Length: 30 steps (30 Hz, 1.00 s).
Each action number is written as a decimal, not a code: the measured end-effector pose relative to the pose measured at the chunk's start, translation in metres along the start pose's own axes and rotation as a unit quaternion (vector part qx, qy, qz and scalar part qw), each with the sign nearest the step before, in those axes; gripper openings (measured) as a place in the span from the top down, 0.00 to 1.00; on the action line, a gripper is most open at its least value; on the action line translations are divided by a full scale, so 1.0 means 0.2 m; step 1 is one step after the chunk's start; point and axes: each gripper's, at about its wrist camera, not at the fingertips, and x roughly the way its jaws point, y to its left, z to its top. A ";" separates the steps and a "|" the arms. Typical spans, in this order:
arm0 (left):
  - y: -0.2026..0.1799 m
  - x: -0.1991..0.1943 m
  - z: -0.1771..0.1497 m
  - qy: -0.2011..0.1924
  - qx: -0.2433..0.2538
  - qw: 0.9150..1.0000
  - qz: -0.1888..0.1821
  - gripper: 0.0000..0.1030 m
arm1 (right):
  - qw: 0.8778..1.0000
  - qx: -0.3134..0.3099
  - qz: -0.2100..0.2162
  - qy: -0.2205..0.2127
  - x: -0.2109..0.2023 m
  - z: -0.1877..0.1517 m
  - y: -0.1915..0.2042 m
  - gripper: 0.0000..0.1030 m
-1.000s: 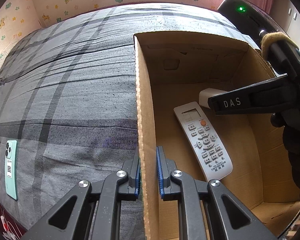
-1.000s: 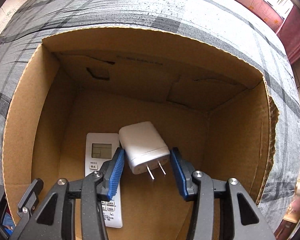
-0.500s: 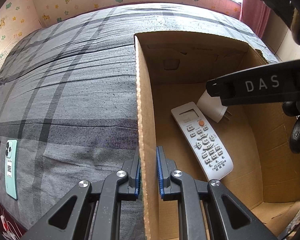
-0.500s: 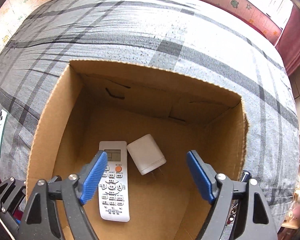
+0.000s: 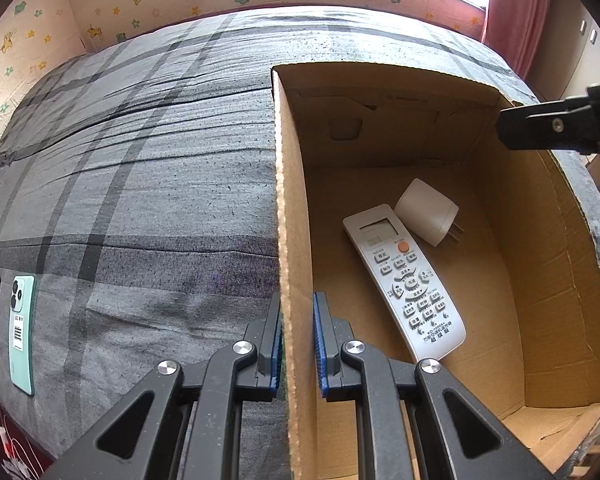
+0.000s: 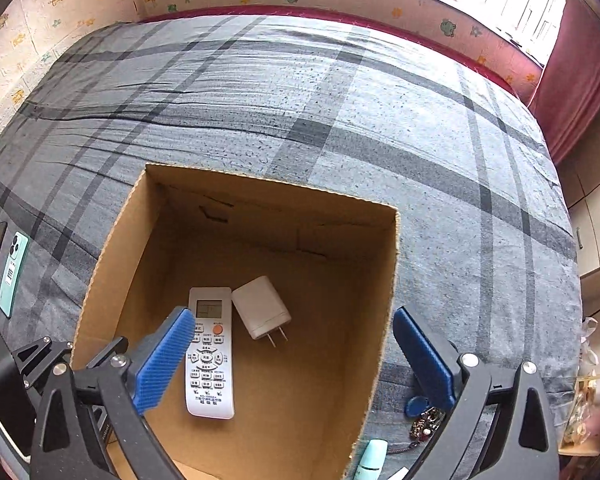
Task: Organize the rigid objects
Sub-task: 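Withdraw the right gripper from the box toward the black round cap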
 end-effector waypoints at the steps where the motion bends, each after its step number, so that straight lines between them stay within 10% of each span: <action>1: 0.00 0.00 0.00 0.000 0.001 1.000 0.001 0.86 | 1.000 0.004 -0.001 -0.001 -0.03 -0.01 -0.03 0.01; 30: -0.01 0.00 0.00 0.000 0.002 1.000 0.004 0.86 | 0.992 0.114 -0.056 0.007 -0.10 -0.19 -0.74 0.01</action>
